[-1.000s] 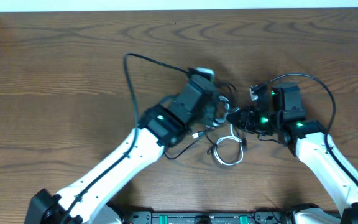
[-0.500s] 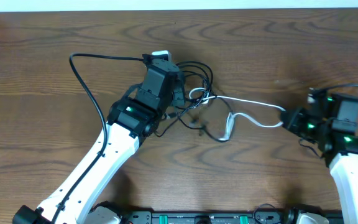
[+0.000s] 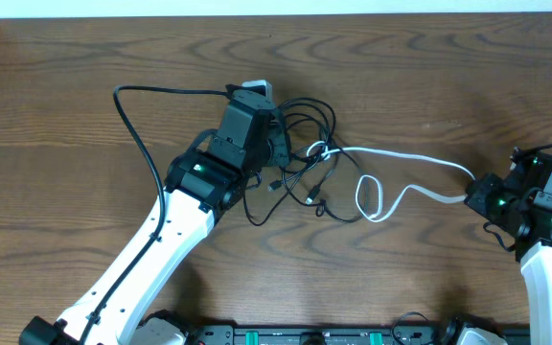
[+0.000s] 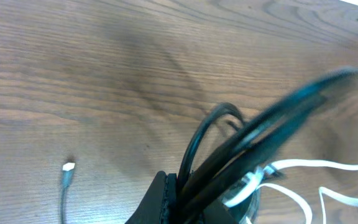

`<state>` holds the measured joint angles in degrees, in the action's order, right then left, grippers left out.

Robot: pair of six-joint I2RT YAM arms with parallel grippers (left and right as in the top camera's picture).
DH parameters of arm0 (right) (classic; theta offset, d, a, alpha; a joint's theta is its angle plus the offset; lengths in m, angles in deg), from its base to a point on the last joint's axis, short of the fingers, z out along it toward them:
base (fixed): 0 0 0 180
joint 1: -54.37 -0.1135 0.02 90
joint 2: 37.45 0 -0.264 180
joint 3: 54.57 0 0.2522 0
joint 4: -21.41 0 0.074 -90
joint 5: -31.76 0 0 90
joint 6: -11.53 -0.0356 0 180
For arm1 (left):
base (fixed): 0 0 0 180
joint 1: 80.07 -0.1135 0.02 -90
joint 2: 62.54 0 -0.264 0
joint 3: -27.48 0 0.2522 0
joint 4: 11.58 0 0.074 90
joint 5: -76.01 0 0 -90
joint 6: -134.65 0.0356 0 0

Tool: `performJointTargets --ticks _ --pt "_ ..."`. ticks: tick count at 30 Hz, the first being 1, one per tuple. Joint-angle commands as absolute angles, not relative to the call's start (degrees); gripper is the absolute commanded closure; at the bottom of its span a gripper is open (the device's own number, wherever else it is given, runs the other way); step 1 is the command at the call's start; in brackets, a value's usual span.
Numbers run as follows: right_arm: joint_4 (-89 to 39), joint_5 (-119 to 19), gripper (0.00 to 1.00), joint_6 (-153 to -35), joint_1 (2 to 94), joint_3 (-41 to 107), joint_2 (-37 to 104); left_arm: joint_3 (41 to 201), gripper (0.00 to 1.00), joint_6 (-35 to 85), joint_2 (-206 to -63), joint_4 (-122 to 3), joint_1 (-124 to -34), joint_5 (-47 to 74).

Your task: Untangle cables

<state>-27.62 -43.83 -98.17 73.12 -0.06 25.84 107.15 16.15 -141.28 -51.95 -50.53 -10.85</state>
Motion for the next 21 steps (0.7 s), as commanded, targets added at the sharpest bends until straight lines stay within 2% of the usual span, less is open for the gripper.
performJointTargets --ticks 1,3,4,6,7,11,14,17,21 --pt "-27.3 -45.0 0.66 -96.8 73.8 -0.3 25.3 107.7 0.93 16.1 -140.8 -50.9 -51.1 -6.1" --pt "-27.0 -43.4 0.46 -96.8 73.8 -0.3 25.3 107.7 0.92 16.1 -140.8 -50.2 -51.1 -3.6" --pt "-27.0 -41.4 0.39 -96.8 73.8 -0.3 25.3 107.7 0.93 16.1 -140.8 -49.9 -51.1 -2.4" --pt "-27.0 -34.6 0.31 -96.6 73.8 -0.3 25.3 107.7 0.92 16.1 -140.8 -48.8 -51.1 0.6" --pt "-27.0 -31.2 0.3 -95.8 73.8 -0.3 25.3 107.7 0.92 16.1 -140.8 -48.3 -51.1 1.7" --pt "-26.7 -11.9 0.32 -90.4 73.8 -0.3 25.3 107.7 0.92 16.1 -140.8 -46.3 -51.1 7.8" --pt "-25.9 1.1 0.43 -86.9 73.1 -0.3 25.3 107.7 0.92 19.1 -140.8 -45.3 -51.1 12.4" --pt "-24.1 6.1 0.5 -87.0 70.9 -0.3 25.3 107.7 0.92 22.8 -140.8 -45.3 -51.1 16.2" --pt "-20.1 7.1 0.53 -89.5 65.4 -0.3 25.3 107.7 0.92 27.0 -140.8 -45.4 -51.0 19.9"
